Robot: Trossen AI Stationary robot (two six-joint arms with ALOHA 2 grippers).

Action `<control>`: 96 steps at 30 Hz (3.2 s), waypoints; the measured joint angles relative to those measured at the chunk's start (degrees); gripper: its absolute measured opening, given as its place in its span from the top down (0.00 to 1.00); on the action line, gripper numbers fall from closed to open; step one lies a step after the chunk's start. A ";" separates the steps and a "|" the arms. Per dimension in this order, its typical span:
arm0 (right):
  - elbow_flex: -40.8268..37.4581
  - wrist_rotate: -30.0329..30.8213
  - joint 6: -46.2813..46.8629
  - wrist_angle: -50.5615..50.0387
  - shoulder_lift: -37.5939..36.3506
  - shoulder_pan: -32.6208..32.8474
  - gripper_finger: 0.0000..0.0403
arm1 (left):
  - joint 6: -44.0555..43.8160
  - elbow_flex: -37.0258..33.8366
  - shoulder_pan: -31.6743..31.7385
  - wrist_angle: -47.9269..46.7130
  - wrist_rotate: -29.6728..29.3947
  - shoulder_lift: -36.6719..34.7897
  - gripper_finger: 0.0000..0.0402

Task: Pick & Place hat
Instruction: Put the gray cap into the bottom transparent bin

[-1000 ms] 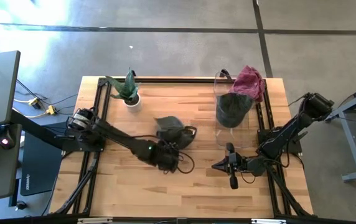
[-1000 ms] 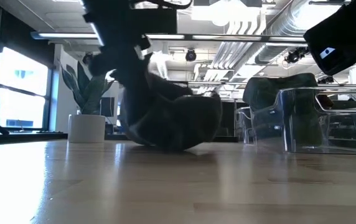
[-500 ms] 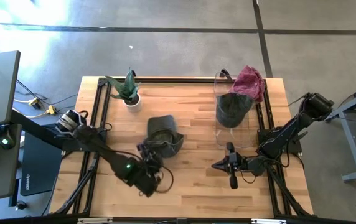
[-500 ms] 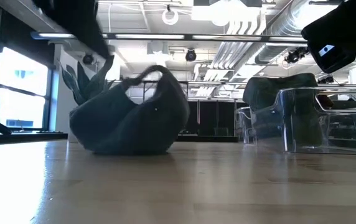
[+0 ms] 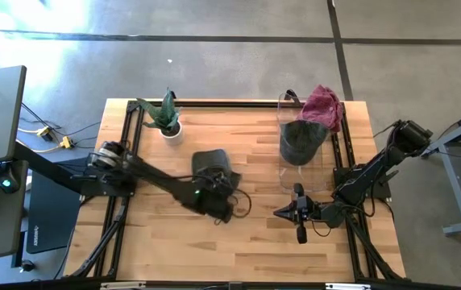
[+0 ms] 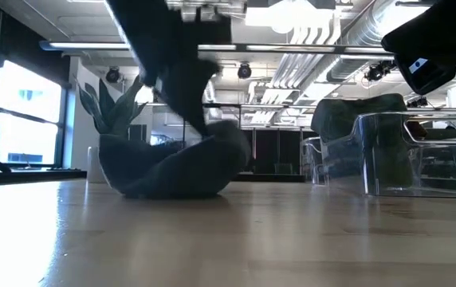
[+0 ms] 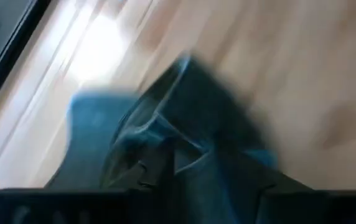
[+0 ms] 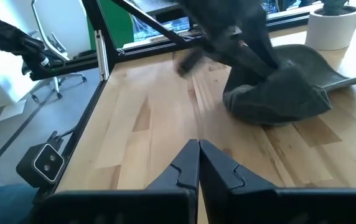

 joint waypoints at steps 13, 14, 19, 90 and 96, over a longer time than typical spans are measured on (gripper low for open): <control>-0.02 -0.77 2.95 -2.59 0.02 0.07 1.00 | -7.85 2.22 5.92 -23.21 8.42 3.90 0.99; -0.02 -0.71 2.94 -2.61 0.02 0.07 1.00 | -8.98 2.66 4.86 -25.46 7.11 2.67 1.00; -0.02 -0.70 3.37 -3.03 0.02 0.07 1.00 | -16.17 1.71 -1.02 -33.40 0.39 -1.06 0.99; -0.04 -0.69 5.40 -5.90 0.02 -1.07 1.00 | -23.09 -17.65 6.25 -27.08 28.30 -21.51 1.00; -0.04 -0.68 5.77 -5.90 0.02 -1.07 1.00 | -26.89 -17.74 6.28 -37.31 26.34 -21.09 0.92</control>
